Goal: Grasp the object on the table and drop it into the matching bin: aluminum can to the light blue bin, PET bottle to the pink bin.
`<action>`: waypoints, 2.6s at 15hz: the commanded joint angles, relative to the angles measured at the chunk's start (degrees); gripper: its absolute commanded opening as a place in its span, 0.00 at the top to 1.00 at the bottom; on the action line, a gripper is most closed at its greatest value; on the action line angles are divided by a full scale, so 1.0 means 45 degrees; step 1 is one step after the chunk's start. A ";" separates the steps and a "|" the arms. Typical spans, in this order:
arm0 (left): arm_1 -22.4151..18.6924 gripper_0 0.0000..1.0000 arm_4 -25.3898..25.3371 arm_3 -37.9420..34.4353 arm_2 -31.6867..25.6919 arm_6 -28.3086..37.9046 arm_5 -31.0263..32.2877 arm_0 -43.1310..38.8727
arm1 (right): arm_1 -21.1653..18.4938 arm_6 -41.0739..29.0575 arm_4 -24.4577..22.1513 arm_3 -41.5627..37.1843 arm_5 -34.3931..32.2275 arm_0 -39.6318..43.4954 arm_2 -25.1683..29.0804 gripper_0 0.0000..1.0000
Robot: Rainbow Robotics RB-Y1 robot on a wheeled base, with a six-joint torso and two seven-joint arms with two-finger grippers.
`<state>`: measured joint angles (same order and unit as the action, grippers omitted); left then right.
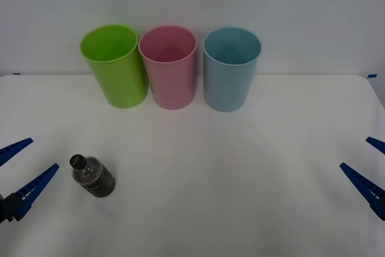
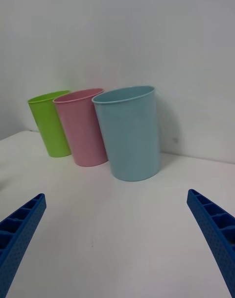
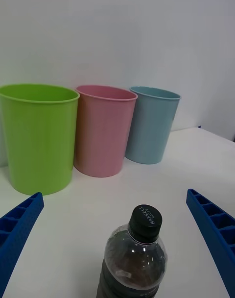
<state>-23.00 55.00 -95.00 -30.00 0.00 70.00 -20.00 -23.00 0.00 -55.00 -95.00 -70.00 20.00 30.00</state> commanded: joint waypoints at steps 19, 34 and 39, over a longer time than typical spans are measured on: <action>-0.0768 0.00 -0.0445 0.0721 0.0006 -0.2813 0.0753 -0.2587 | 0.0000 0.0000 0.0000 0.0000 0.0000 0.0000 0.0000 0.00; -0.0904 0.00 -0.0426 0.4549 0.2194 -0.4805 0.0148 -0.0380 | 0.0000 0.0000 0.0000 0.0000 0.0000 0.0000 0.0000 0.00; -0.0885 0.00 -0.0406 0.4900 0.2917 -0.4903 -0.0126 0.0343 | 0.0000 0.0000 0.0000 0.0000 0.0000 0.0000 0.0000 0.00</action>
<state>-27.03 53.16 -73.26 -17.29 -21.94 69.61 -18.93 -23.00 0.00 -55.00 -95.00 -70.00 20.00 30.00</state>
